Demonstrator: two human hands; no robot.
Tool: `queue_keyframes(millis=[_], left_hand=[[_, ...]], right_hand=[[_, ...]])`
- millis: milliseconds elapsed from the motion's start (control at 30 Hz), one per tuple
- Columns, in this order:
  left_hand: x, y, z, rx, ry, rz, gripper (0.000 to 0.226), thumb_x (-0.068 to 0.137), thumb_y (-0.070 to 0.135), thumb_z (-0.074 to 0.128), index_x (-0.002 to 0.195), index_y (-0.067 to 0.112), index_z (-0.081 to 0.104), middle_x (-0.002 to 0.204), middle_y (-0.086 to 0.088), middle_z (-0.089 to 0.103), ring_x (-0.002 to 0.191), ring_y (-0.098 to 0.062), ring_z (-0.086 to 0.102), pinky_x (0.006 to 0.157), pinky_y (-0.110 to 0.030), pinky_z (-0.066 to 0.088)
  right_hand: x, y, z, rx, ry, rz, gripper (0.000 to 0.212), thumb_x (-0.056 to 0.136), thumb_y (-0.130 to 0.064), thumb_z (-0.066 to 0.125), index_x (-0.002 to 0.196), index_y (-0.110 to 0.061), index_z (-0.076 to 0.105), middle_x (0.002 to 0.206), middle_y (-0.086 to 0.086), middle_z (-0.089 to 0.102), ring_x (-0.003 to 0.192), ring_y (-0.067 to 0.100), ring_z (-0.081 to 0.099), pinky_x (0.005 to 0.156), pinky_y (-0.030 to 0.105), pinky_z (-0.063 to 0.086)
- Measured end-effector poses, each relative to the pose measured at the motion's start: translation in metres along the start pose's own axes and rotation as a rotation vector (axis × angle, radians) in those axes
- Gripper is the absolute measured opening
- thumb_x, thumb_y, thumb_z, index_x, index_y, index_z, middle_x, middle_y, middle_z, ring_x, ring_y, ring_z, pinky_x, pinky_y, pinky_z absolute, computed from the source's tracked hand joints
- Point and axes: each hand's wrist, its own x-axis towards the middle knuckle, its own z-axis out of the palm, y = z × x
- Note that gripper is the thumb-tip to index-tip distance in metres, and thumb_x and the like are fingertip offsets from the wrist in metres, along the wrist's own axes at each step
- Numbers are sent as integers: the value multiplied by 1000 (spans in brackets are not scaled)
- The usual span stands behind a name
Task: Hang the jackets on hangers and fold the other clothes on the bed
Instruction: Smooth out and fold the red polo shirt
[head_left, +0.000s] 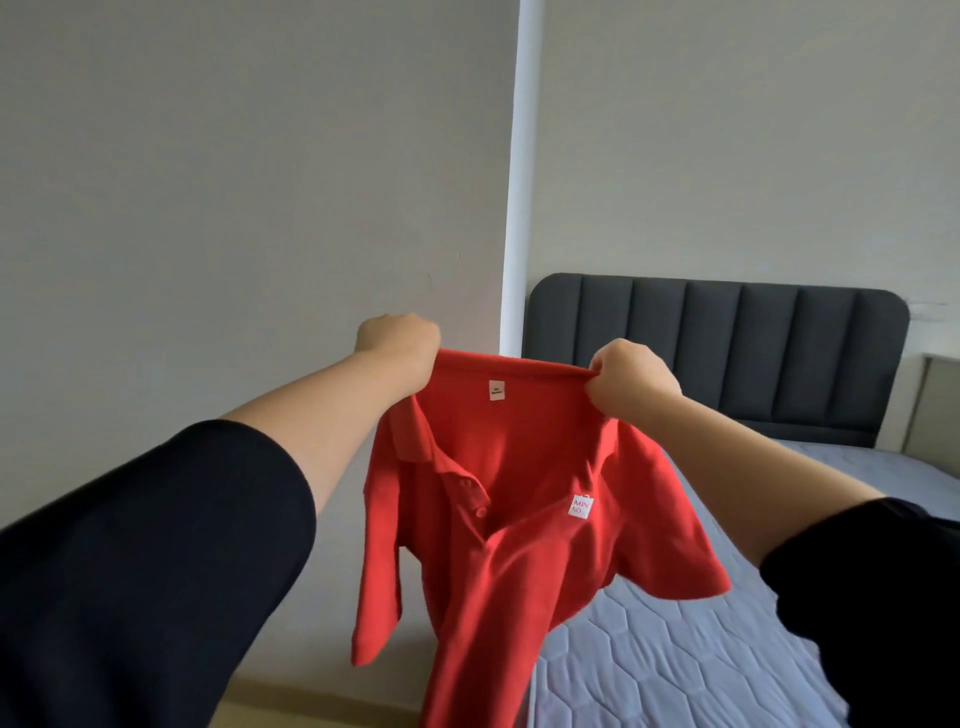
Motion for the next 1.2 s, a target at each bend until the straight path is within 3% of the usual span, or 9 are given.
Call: queue_keyframes(millis=[167,300,400,567,667,800,933,1033,1200], left_hand=[[1,-6,13,-502,-255,-272,21,79,-1,38,72,9,55,58,-5,58,50,-20,53,50,-21,41],[-1,-12,17,-750,-376,-373,25,88,5,31,76,5,53,43,-5,58,51,-19,57,47,-21,41],[1,-13,16,-896,-352,-385,22,93,9,31,96,2,52,62,-10,64,55,-19,61,51,-24,47],[-1,-13,20,-1205,-404,-261,35,88,-15,33,114,-10,55,103,-23,67,86,-28,68,69,-24,57],[1,-16,28,-1096,-389,-173,38,83,-26,43,114,-10,57,111,-25,64,104,-30,64,67,-22,54],[1,-21,33,-593,-186,-69,8,74,11,75,79,10,70,77,-5,72,81,-21,69,60,-24,48],[6,-11,29,-382,60,-63,21,78,36,75,77,17,65,93,-3,64,98,-25,59,68,-27,40],[12,-10,25,-532,123,-45,30,84,42,68,88,13,63,100,-7,57,104,-28,53,78,-33,42],[8,3,3,-885,212,-98,43,88,49,60,89,7,57,89,-8,58,88,-29,56,73,-33,40]], right_hand=[[-1,-10,-7,293,-86,83,37,78,5,35,95,5,67,45,10,48,34,23,47,38,26,47],[-3,-13,-10,420,-142,178,39,79,8,33,96,1,69,49,12,49,27,21,44,36,24,45],[-4,-10,-11,588,-194,244,21,83,7,40,75,1,59,56,17,54,29,20,52,37,26,49],[-1,0,-9,772,-404,243,16,87,-7,67,90,8,65,74,19,71,69,25,72,66,36,61],[2,7,-8,756,-483,179,20,81,-2,72,99,5,67,93,17,73,87,23,72,77,33,59],[5,12,4,462,-279,52,11,78,1,73,88,-1,71,85,16,73,80,24,71,76,33,59],[3,9,9,-8,48,-61,14,85,-22,67,83,-9,71,79,7,66,75,26,61,62,28,44],[5,11,2,69,131,-44,15,88,-23,61,83,-10,64,85,7,60,81,28,57,64,30,41],[-2,10,-28,387,212,22,14,94,-18,50,97,-6,57,83,5,56,81,25,54,68,32,40]])
